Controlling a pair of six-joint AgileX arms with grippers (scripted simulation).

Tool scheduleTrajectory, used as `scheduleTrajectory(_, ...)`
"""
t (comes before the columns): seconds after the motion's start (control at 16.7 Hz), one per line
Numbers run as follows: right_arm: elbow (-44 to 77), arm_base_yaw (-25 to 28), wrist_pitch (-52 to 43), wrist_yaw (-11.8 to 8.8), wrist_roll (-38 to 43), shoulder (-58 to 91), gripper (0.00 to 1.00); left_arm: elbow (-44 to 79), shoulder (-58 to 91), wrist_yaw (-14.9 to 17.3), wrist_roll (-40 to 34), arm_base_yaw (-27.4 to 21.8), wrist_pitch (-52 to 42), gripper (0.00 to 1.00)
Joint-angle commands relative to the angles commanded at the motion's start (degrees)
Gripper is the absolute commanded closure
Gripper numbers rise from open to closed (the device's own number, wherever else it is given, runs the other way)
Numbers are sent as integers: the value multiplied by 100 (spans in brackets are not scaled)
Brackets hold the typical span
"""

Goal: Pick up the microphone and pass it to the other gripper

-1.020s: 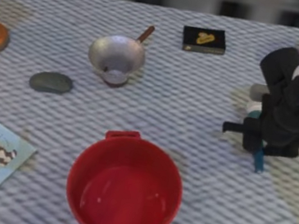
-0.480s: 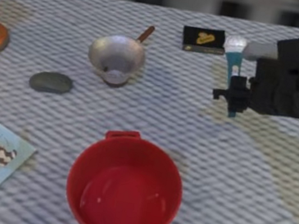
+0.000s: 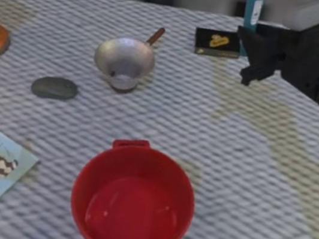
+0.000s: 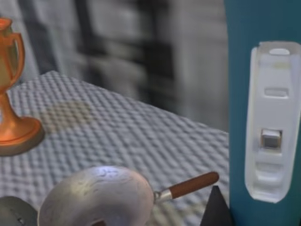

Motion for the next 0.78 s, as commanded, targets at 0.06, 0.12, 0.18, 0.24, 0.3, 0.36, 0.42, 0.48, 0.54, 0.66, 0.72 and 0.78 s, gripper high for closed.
scheduleTrajectory(0.06, -90, -6, 274, -111, -79, -125, 100, 0, 0, 0, 0, 0, 0, 0)
scheduleTrajectory(0.12, -162, -12, 489, -201, -146, -234, 100, 0, 0, 0, 0, 0, 0, 0)
scheduleTrajectory(0.18, -215, -17, 642, -268, -196, -322, 100, 0, 0, 0, 0, 0, 0, 0)
scheduleTrajectory(0.24, -247, -21, 732, -308, -227, -378, 100, 0, 0, 0, 0, 0, 0, 0)
scheduleTrajectory(0.3, -257, -23, 762, -322, -239, -399, 100, 0, 0, 0, 0, 0, 0, 0)
scheduleTrajectory(0.36, -257, -23, 762, -322, -239, -399, 100, 0, 0, 0, 0, 0, 0, 0)
scheduleTrajectory(0.42, -257, -23, 762, -322, -239, -399, 100, 0, 0, 0, 0, 0, 0, 0)
scheduleTrajectory(0.48, -257, -23, 762, -322, -239, -399, 100, 0, 0, 0, 0, 0, 0, 0)
scheduleTrajectory(0.54, -230, 7, 749, -314, -224, -379, 100, 0, 0, 0, 0, 0, 0, 0)
scheduleTrajectory(0.66, -263, 99, 785, -231, -218, -409, 100, 0, 0, 0, 0, 0, 0, 0)
scheduleTrajectory(0.72, -308, 222, 834, -114, -211, -451, 100, 0, 0, 0, 0, 0, 0, 0)
scheduleTrajectory(0.78, -368, 384, 898, 49, -200, -511, 100, 0, 0, 0, 0, 0, 0, 0)
